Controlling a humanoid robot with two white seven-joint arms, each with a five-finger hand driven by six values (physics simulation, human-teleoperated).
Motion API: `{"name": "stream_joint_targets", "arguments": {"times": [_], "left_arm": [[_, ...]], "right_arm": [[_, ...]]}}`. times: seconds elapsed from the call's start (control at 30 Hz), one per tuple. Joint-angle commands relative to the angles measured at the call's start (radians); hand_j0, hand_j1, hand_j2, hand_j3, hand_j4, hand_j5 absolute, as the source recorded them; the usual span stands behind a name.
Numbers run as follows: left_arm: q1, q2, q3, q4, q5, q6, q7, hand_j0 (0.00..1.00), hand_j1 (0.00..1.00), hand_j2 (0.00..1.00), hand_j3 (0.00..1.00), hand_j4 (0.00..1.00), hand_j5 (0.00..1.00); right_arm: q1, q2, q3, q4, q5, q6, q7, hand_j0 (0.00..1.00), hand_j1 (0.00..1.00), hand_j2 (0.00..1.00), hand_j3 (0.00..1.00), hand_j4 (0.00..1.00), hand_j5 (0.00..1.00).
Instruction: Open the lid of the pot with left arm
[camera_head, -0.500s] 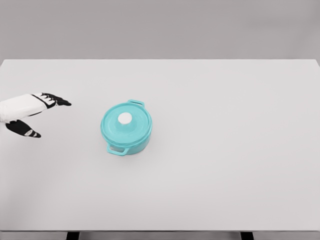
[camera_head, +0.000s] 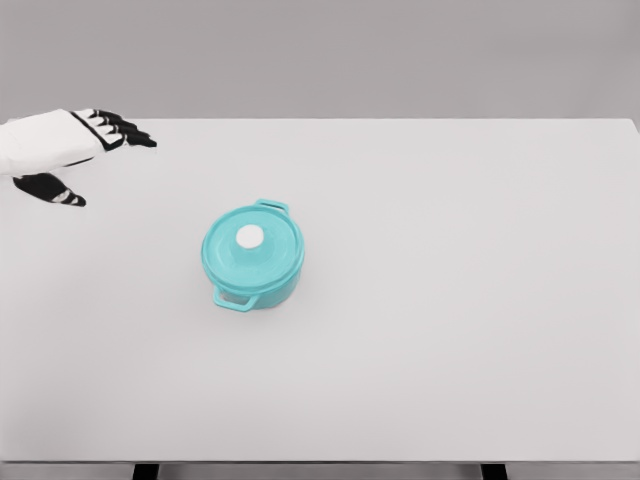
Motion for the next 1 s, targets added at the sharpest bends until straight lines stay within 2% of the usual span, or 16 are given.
{"name": "stream_joint_targets", "arguments": {"times": [0.0,0.03,0.07,0.1,0.13,0.17,0.27,0.3,0.37,0.6,0.87,0.97], "left_arm": [[-0.068,0.043,-0.219,-0.009,0.003,0.004,0.001,1.00,1.00,1.00,1.00,1.00,1.00],[-0.139,0.047,-0.292,-0.009,0.003,0.004,0.001,1.00,1.00,1.00,1.00,1.00,1.00],[-0.181,0.096,-0.331,-0.021,0.005,0.004,0.001,1.00,1.00,1.00,1.00,1.00,1.00],[-0.182,0.132,-0.351,-0.015,0.005,0.004,0.001,1.00,1.00,1.00,1.00,1.00,1.00],[-0.202,0.095,-0.386,-0.021,-0.004,0.004,0.001,1.00,1.00,1.00,1.00,1.00,1.00],[-0.239,0.024,-0.412,-0.036,-0.007,0.004,0.001,1.00,1.00,1.00,1.00,1.00,1.00],[-0.360,-0.072,-0.561,-0.041,-0.014,0.004,0.001,1.00,1.00,1.00,1.00,1.00,1.00],[-0.397,-0.112,-0.590,-0.036,-0.015,0.004,0.001,1.00,1.00,1.00,1.00,1.00,1.00],[-0.435,-0.145,-0.598,-0.033,-0.014,0.004,0.001,1.00,1.00,1.00,1.00,1.00,1.00],[-0.423,-0.168,-0.641,-0.035,-0.004,0.004,0.001,1.00,1.00,1.00,1.00,1.00,1.00],[-0.423,-0.149,-0.705,-0.041,0.006,0.004,0.001,1.00,1.00,1.00,1.00,1.00,1.00],[-0.417,-0.149,-0.707,-0.041,0.006,0.004,0.001,1.00,1.00,1.00,1.00,1.00,1.00]], "right_arm": [[0.000,0.000,0.000,0.000,0.000,0.000,0.000,1.00,1.00,1.00,1.00,1.00,1.00],[0.000,0.000,0.000,0.000,0.000,0.000,0.000,1.00,1.00,1.00,1.00,1.00,1.00],[0.000,0.000,0.000,0.000,0.000,0.000,0.000,1.00,1.00,1.00,1.00,1.00,1.00],[0.000,0.000,0.000,0.000,0.000,0.000,0.000,1.00,1.00,1.00,1.00,1.00,1.00],[0.000,0.000,0.000,0.000,0.000,0.000,0.000,1.00,1.00,1.00,1.00,1.00,1.00],[0.000,0.000,0.000,0.000,0.000,0.000,0.000,1.00,1.00,1.00,1.00,1.00,1.00],[0.000,0.000,0.000,0.000,0.000,0.000,0.000,1.00,1.00,1.00,1.00,1.00,1.00],[0.000,0.000,0.000,0.000,0.000,0.000,0.000,1.00,1.00,1.00,1.00,1.00,1.00],[0.000,0.000,0.000,0.000,0.000,0.000,0.000,1.00,1.00,1.00,1.00,1.00,1.00],[0.000,0.000,0.000,0.000,0.000,0.000,0.000,1.00,1.00,1.00,1.00,1.00,1.00],[0.000,0.000,0.000,0.000,0.000,0.000,0.000,1.00,1.00,1.00,1.00,1.00,1.00],[0.000,0.000,0.000,0.000,0.000,0.000,0.000,1.00,1.00,1.00,1.00,1.00,1.00]]}}
